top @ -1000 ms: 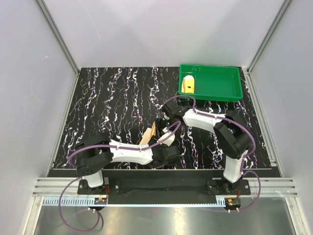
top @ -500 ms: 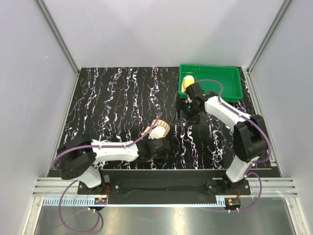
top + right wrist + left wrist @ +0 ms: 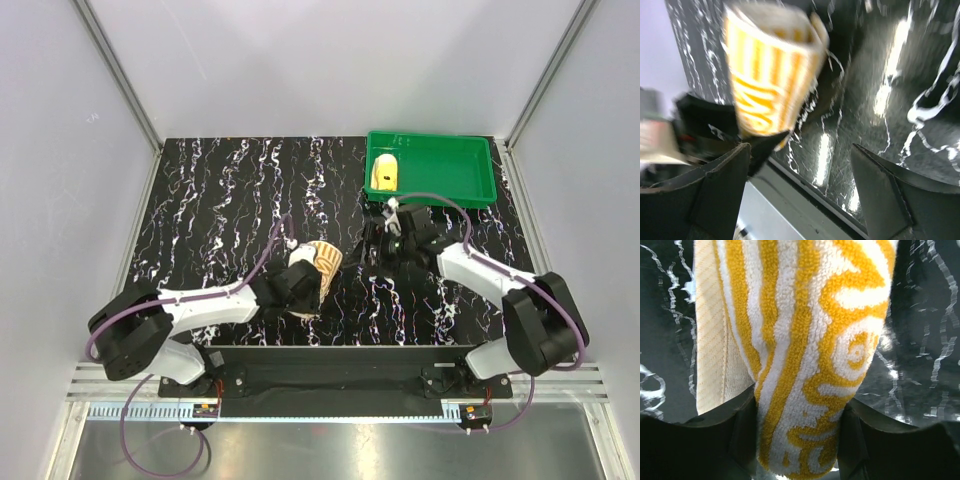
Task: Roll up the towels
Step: Roll the towel
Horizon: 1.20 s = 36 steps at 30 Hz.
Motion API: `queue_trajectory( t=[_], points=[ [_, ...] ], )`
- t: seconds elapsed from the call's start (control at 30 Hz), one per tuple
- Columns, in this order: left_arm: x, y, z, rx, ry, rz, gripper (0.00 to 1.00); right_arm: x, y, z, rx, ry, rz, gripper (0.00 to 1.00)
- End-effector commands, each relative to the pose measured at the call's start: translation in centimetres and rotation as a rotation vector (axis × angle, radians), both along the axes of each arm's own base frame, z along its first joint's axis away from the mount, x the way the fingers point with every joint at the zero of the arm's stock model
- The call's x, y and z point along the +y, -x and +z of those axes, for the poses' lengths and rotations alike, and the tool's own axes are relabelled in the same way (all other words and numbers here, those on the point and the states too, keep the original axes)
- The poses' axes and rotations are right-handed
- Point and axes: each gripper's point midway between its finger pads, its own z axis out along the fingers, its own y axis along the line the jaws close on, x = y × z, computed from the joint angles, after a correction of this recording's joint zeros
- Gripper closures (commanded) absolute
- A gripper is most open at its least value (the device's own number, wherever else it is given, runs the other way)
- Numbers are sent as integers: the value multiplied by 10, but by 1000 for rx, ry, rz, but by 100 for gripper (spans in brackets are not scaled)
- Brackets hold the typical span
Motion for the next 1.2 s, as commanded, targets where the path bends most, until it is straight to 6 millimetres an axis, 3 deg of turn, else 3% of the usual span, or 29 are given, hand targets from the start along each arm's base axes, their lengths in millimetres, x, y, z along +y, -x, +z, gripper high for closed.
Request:
queue_trajectory(
  t=[0.0,0.07,0.33,0.43,0.67,0.9,1.03,1.17],
  points=[
    [7,40,-35,246,95,-7,82,30,4,11,-40,-159,51,13],
    [0,44,-37,290,173,-12,82,42,11,3,-48,-155,80,12],
    [6,52,-50,374,249,7,81,71,17,-20,-104,-184,141,8],
    [6,50,-49,377,255,9,80,73,14,-34,-94,-174,128,2],
    [6,50,-50,394,260,8,80,65,1,-69,-57,-99,26,0],
    [0,55,-52,444,306,-14,80,78,-7,-79,-53,-170,-25,1],
    [-2,55,-52,446,333,-14,79,91,0,-81,-54,-195,-5,3],
    [-2,51,-50,445,364,-1,78,101,9,-86,-42,-209,7,12]
  ],
)
